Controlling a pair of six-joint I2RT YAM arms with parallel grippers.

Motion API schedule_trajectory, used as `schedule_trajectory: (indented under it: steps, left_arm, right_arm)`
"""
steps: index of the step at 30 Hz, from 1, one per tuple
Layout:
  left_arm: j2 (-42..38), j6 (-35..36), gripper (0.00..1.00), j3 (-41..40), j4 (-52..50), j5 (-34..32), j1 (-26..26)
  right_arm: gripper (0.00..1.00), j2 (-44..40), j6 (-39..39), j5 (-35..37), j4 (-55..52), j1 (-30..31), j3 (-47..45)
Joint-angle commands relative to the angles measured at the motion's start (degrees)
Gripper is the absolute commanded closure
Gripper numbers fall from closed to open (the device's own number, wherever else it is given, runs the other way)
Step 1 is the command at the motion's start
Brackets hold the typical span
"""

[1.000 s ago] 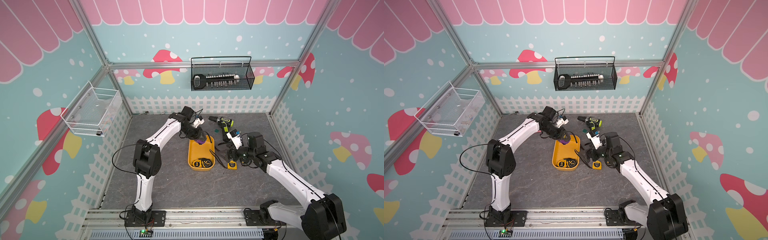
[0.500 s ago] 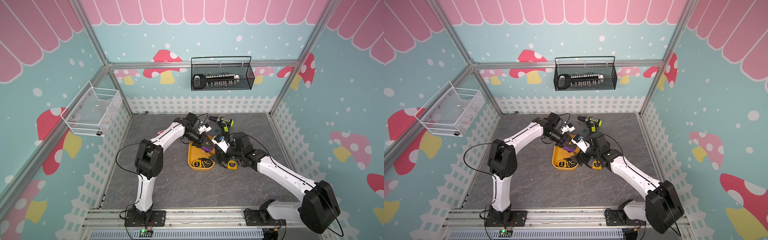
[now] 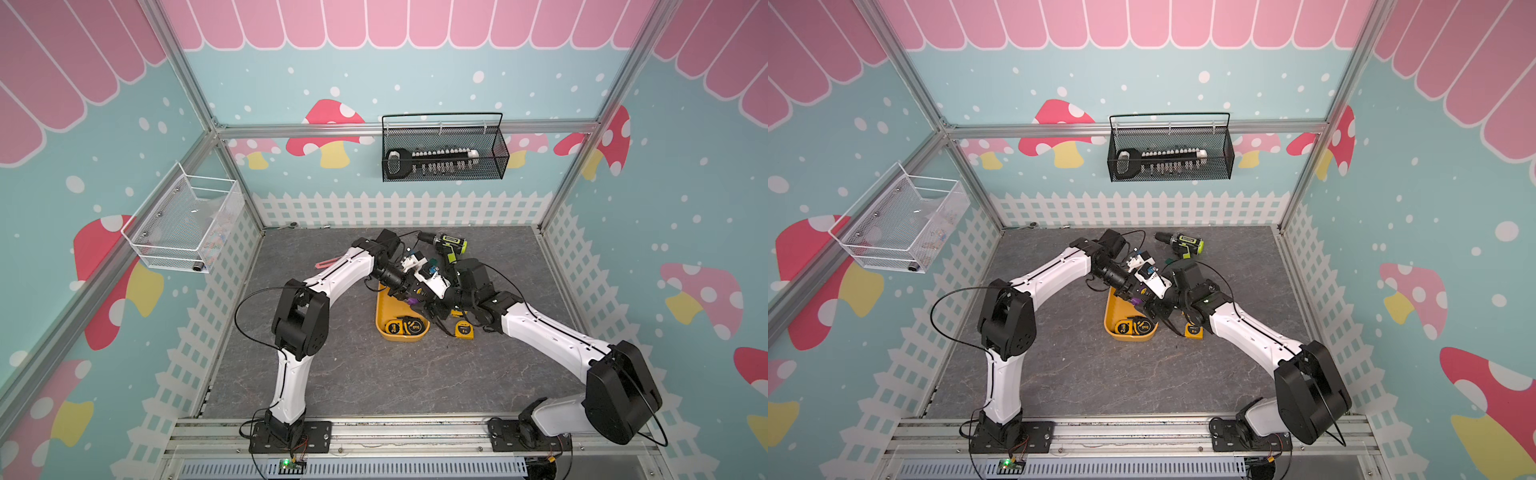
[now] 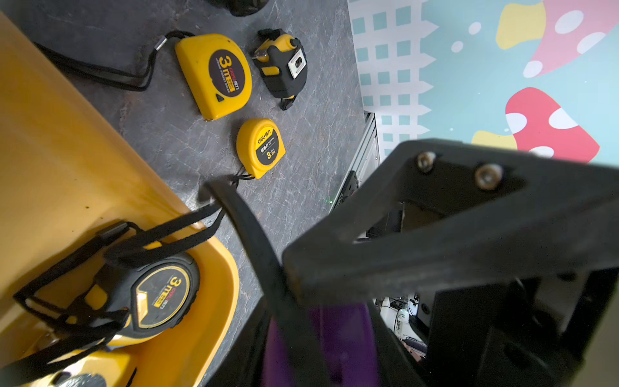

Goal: Take the tape measure out of the storage box
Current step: Pick up the tape measure from the storage box.

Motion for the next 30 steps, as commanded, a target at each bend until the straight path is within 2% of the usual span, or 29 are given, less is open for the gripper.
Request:
schedule_trajectory:
  steps: [1, 6, 9, 12, 13, 15, 16, 18, 19, 24, 28, 30]
  left_arm:
    - [-3.2, -0.1, 0.74, 0.3, -0.7, 5.2, -0.6]
    - [-2.8, 0.1, 0.72, 0.3, -0.9, 7.5, -0.8]
    - [-2.8, 0.2, 0.70, 0.4, -1.1, 7.9, -0.9]
    - [-2.8, 0.3, 0.67, 0.7, -1.3, 7.2, -0.9]
    - [-2.7, 0.4, 0.64, 0.9, -1.3, 6.8, -0.9]
    - [-2.8, 0.2, 0.49, 1.8, -1.5, 4.9, -0.8]
    - [-2.9, 0.1, 0.36, 2.4, -1.5, 3.3, -0.6]
    - [-3.7, -0.2, 0.05, 4.0, -1.6, -1.4, 0.1]
    - [-4.0, -0.5, 0.01, 4.8, -1.6, -3.6, 0.4]
    - [-6.1, -1.7, 0.01, 8.4, -1.4, -20.4, 2.7]
    - [-7.1, -1.2, 0.01, 6.8, -1.4, -34.8, 2.8]
    - [-7.1, -0.7, 0.01, 5.3, -1.4, -38.7, 2.4]
  right_arm:
    - [0.18, 0.2, 0.9, 1.4, 3.6, 0.2, -0.1]
    - [0.34, 1.0, 1.9, 1.1, 4.1, 0.2, -0.1]
    - [0.48, 1.1, 2.2, 1.4, 4.2, 0.2, -0.2]
    - [0.50, 0.8, 2.3, 1.8, 4.5, 0.2, -0.6]
    - [0.50, 0.6, 2.4, 2.1, 4.5, 0.2, -0.7]
    - [0.50, 0.5, 2.7, 3.0, 4.2, 0.2, -0.8]
    - [0.51, 0.3, 3.1, 3.9, 3.9, 0.2, -1.0]
    - [0.51, 0.2, 3.9, 6.5, 2.5, 0.1, -1.1]
    - [0.51, 0.1, 4.5, 8.1, 1.4, 0.0, -1.2]
    - [0.52, -2.8, 10.5, 12.9, -3.7, -3.2, -3.5]
    - [0.52, -7.3, 16.8, 15.3, -9.6, -8.7, -6.3]
    - [0.52, -9.1, 19.4, 16.0, -13.4, -12.0, -7.4]
